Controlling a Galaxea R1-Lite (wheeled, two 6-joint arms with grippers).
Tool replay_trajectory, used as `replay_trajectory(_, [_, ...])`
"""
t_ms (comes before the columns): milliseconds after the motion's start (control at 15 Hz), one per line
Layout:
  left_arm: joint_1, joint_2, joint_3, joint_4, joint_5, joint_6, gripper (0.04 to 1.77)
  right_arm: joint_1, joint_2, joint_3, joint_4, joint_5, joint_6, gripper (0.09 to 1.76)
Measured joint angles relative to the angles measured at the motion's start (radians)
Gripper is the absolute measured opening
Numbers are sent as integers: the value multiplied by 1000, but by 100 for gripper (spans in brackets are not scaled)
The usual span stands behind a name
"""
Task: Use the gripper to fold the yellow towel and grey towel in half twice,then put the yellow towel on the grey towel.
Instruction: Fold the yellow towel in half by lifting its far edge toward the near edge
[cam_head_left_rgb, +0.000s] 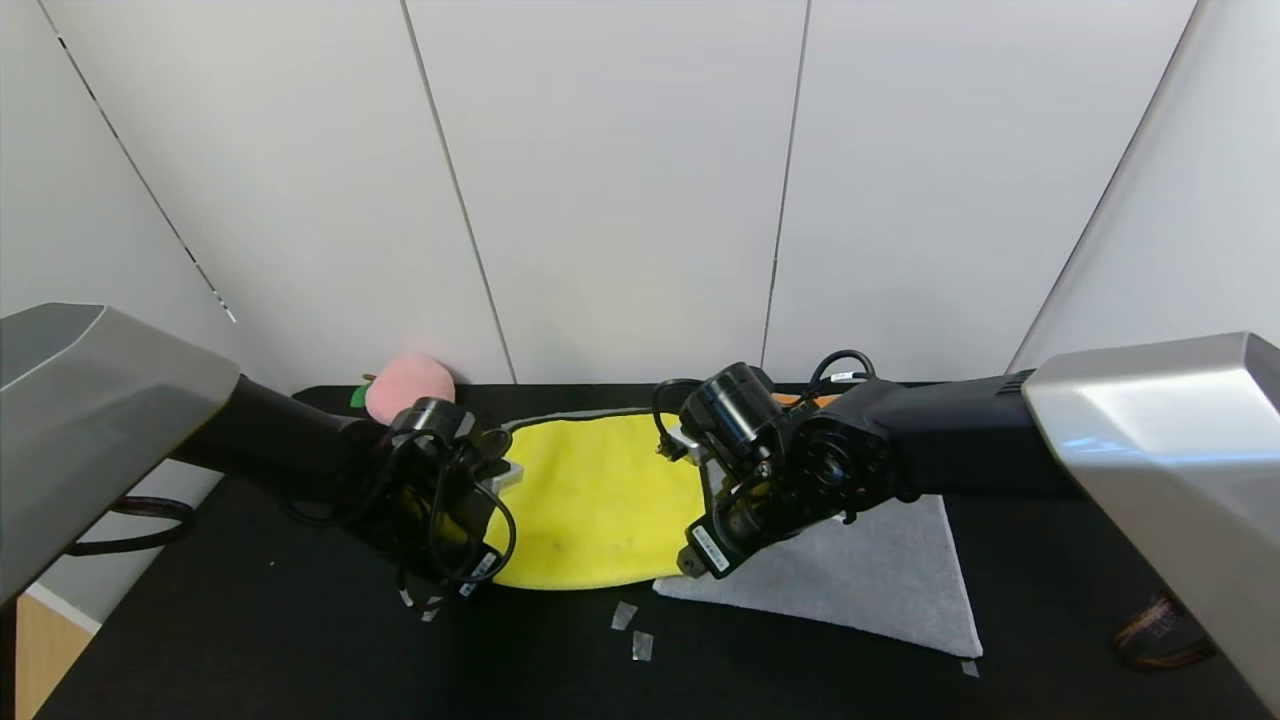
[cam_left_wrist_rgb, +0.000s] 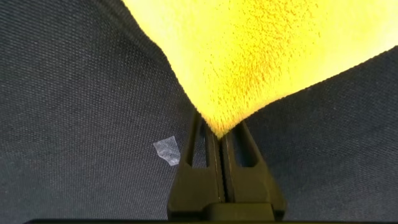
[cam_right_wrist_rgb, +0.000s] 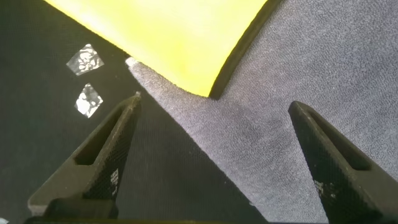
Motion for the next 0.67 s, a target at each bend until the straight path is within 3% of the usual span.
replay_trajectory(667, [52,-68,-40,18,-114,-13,11,42,79,-72,43,-41,-9,171])
